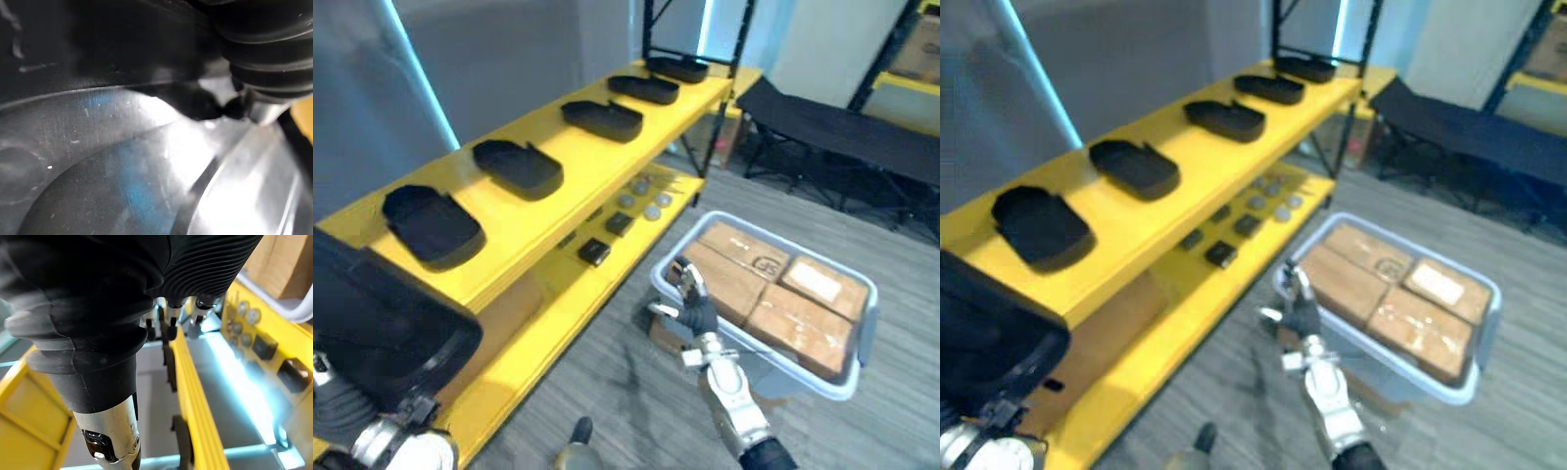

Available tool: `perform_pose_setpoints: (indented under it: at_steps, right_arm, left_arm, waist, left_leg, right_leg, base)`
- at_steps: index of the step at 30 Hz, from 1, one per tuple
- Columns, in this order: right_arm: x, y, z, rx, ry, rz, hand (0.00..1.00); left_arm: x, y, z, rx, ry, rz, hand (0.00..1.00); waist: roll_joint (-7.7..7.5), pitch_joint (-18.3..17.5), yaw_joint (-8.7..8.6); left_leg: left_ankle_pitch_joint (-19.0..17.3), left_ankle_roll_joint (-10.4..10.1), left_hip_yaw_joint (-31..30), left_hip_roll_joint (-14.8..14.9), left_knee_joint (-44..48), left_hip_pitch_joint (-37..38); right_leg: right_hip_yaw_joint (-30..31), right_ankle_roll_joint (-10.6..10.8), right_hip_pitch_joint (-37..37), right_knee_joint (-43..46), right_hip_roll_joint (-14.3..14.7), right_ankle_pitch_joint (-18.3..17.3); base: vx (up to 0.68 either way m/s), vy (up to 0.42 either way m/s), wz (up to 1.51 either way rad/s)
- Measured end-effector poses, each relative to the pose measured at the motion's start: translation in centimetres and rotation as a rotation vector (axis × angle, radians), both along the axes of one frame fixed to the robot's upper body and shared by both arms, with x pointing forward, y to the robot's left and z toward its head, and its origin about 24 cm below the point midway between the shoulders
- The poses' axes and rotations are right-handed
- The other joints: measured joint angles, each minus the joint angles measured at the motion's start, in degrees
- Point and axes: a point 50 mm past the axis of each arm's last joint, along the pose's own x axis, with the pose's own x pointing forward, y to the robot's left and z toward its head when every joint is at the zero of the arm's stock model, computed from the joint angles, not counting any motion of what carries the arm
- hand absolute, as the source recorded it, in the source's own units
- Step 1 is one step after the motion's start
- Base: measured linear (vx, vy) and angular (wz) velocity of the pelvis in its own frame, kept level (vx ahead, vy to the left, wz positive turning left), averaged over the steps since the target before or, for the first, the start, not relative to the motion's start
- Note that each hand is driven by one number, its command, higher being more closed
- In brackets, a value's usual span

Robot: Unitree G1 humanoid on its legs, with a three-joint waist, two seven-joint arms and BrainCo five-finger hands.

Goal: Walk over and take plastic housings, then place them on the shelf

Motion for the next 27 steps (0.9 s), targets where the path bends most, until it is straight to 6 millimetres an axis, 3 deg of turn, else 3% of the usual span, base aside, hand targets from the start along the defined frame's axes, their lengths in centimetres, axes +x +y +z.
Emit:
perform_pose_setpoints:
  at_steps: [4,7,12,14,15,16,19,23,25,27]
  right_arm:
    - [0.0,0.1,-0.4,0.012,0.044,0.004,0.0]
    - [-0.6,-0.2,-1.0,0.0,0.081,-0.004,0.0]
    - [-1.1,-1.3,-1.4,-0.026,0.086,-0.033,0.0]
    - [-1.3,-1.9,-1.0,-0.007,0.069,-0.047,0.0]
    - [-1.5,-2.5,-0.9,-0.001,0.057,-0.057,0.0]
    - [-1.9,-3.3,-0.8,0.014,0.046,-0.078,0.0]
    - [-2.3,-4.4,-0.9,0.015,0.03,-0.095,0.0]
    - [-1.7,-3.5,-0.1,0.021,-0.019,-0.016,0.0]
    - [-1.3,-3.0,0.3,0.007,-0.04,0.024,0.0]
    - [-1.1,-2.8,0.5,-0.02,-0.049,0.061,0.0]
  left_arm:
    - [-0.1,-0.2,-0.3,-0.021,-0.001,-0.046,1.0]
    - [0.9,-0.8,0.2,-0.02,-0.073,-0.147,1.0]
    - [2.8,-2.2,0.7,-0.022,-0.135,-0.298,1.0]
    - [3.7,-2.8,1.1,-0.009,-0.147,-0.356,1.0]
    - [4.4,-3.2,1.4,0.008,-0.155,-0.405,1.0]
    - [5.4,-3.7,1.9,0.04,-0.16,-0.484,1.0]
    - [7.7,-4.5,3.0,0.132,-0.156,-0.637,1.0]
    - [8.4,-4.6,3.0,0.135,-0.152,-0.667,1.0]
    - [8.2,-4.7,2.6,0.113,-0.146,-0.665,1.0]
    - [7.9,-5.3,1.8,0.066,-0.132,-0.667,1.0]
  waist:
    - [0.51,1.38,-0.16]
    - [0.57,2.27,-1.6]
    - [1.09,5.19,-1.79]
    - [0.83,6.04,-2.48]
    - [0.52,6.26,-3.51]
    - [0.21,6.44,-4.81]
    - [-0.2,6.27,-6.53]
    - [-0.4,6.29,-6.1]
    - [0.2,6.65,-5.95]
    - [2.06,7.63,-6.1]
  left_leg:
    - [0.13,0.11,-0.19,0.27,0.08,0.8]
    - [0.91,1.42,0.08,-0.1,1.37,-1.53]
    - [2.76,2.43,4.21,-0.29,1.26,-3.22]
    - [3.02,2.8,4.78,-1.0,1.19,-3.21]
    - [3.14,3.1,3.97,-1.85,1.13,-3.3]
    - [3.31,3.32,2.62,-2.47,1.03,-3.36]
    - [3.93,4.16,1.31,-2.51,0.13,-3.67]
    - [6.0,3.42,1.98,-2.92,0.21,-5.02]
    - [6.43,3.35,2.93,-2.52,0.52,-5.03]
    - [6.49,3.27,3.05,-1.42,1.82,-4.86]
  right_leg:
    - [-0.53,0.2,1.14,0.33,0.31,-0.76]
    - [-4.31,1.05,2.36,0.73,0.5,-1.43]
    - [-6.73,1.04,2.78,2.59,-0.72,-1.84]
    - [-5.07,-1.11,2.2,5.6,-2.17,-3.76]
    - [-0.26,-3.77,1.62,7.97,-2.91,-5.35]
    - [5.05,-4.01,0.8,10.93,-3.67,-5.5]
    - [11.64,-3.91,-1.04,16.29,-3.96,-6.03]
    - [11.1,-1.17,-1.06,13.51,-3.91,-8.18]
    - [11.15,-0.19,-0.47,11.83,-3.33,-8.83]
    - [11.19,0.03,1.07,9.91,-1.63,-9.32]
  base:
    - [-0.04,-0.006,0.06]
    - [-0.07,0.006,0.56]
    - [-0.06,0.066,0.36]
    - [-0.03,0.085,0.32]
    - [-0.02,0.081,0.57]
    - [-0.01,0.074,0.63]
    - [0.0,-0.007,0.48]
    - [0.04,-0.071,0.02]
    - [-0.01,-0.063,-0.15]
    - [-0.08,-0.059,-0.1]
